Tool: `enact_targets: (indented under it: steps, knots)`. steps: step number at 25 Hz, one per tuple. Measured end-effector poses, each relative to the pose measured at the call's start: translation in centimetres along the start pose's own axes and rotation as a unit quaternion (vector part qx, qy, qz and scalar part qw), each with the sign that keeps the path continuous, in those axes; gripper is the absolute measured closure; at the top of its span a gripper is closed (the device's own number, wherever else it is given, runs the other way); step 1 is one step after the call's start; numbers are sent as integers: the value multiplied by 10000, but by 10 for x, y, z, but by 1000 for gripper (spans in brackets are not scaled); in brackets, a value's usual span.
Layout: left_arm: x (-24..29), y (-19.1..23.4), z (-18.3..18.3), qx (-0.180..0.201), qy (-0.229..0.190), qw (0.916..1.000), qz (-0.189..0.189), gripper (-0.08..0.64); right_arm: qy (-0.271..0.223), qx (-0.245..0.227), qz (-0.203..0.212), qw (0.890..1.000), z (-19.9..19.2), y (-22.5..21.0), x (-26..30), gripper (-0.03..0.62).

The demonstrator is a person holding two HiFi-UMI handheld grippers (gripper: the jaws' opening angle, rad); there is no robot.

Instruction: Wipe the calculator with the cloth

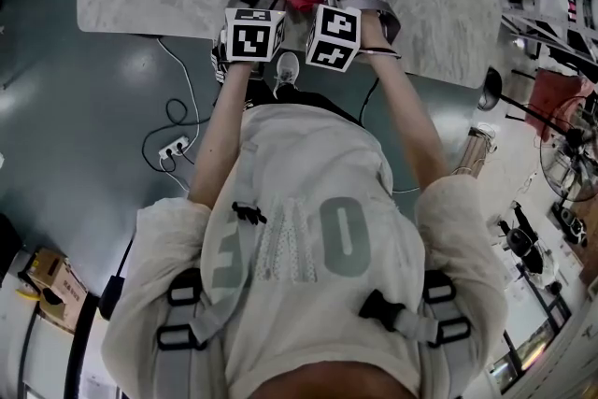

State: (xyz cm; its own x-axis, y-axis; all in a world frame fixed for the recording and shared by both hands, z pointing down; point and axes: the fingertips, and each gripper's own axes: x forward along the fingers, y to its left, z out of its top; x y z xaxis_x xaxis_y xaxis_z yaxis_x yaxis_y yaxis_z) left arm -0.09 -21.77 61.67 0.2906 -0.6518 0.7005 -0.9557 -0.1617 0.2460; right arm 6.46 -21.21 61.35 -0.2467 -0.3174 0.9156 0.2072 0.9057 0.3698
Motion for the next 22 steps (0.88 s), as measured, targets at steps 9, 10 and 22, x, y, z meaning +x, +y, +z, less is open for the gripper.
enact_targets:
  steps: [9, 10, 22]
  knots:
    - [-1, -2, 1, 16, -2, 10000, 0, 382, -13, 134, 113, 9998, 2, 20, -4, 537]
    - [-1, -2, 1, 10, 2, 10000, -18, 382, -9, 139, 123, 9998, 3, 21, -4, 537]
    - [-31, 32, 44, -697, -544, 9960, 146, 384, -30, 58, 303, 9995, 3, 42, -1, 537]
